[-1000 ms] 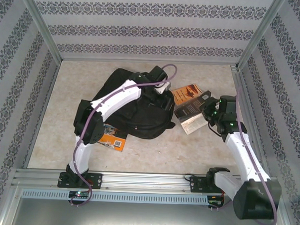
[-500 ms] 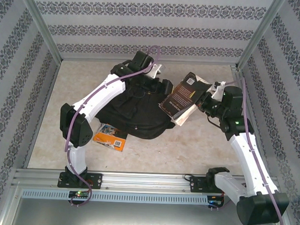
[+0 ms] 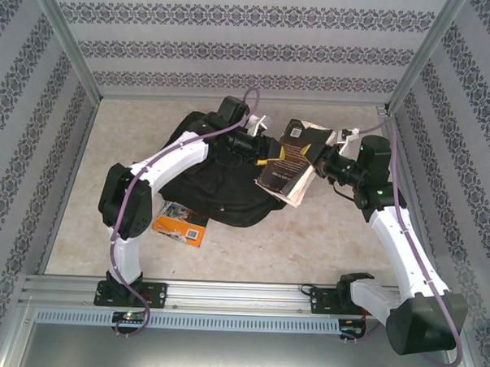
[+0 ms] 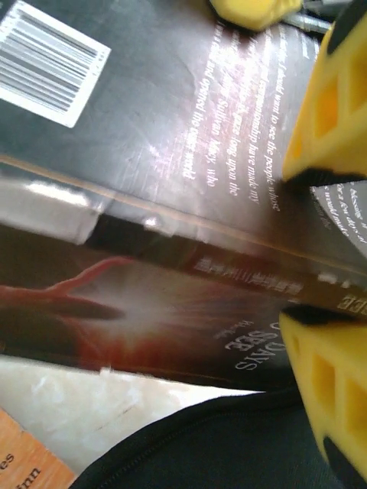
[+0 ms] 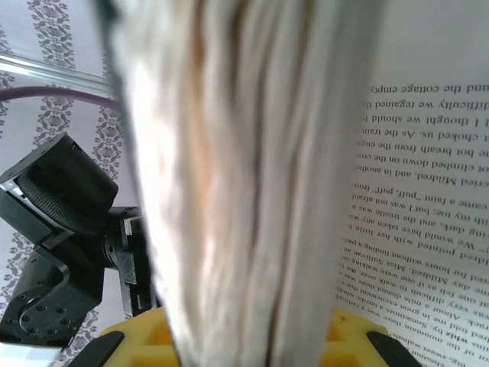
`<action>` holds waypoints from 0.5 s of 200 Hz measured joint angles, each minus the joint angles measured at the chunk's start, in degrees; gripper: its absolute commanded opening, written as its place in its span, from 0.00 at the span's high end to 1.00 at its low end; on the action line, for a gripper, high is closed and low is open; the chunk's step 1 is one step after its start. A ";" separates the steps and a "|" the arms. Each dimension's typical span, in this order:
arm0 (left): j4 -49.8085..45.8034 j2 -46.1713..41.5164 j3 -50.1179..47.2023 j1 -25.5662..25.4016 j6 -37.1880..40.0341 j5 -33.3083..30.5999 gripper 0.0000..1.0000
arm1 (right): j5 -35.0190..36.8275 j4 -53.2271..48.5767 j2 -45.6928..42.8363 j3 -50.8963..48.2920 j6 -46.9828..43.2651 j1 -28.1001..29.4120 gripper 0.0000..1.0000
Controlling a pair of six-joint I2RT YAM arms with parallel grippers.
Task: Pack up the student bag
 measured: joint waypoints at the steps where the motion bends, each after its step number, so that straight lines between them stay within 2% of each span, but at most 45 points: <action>1: 0.09 0.00 -0.02 0.02 -0.13 0.02 0.70 | 0.04 0.09 0.02 -0.02 0.04 -0.07 0.83; 52: 7.08 -2.97 -4.09 1.25 -4.96 2.21 0.91 | 1.51 1.31 0.87 -1.44 0.17 -1.07 0.80; 70: 10.60 -4.35 -5.22 1.11 -7.54 3.04 1.00 | 1.18 1.42 1.46 -1.57 0.13 -0.94 0.73; 77: 12.17 -4.92 -5.77 1.11 -8.68 3.17 1.00 | 1.11 1.68 1.64 -1.57 0.11 -0.92 0.66; 90: 14.95 -5.97 -6.99 1.11 -10.75 3.41 1.00 | 1.09 2.03 1.95 -1.60 0.39 -0.94 0.44; 100: 17.27 -6.75 -7.91 1.11 -12.50 3.50 1.00 | 1.09 2.23 2.14 -1.66 0.22 -0.92 0.32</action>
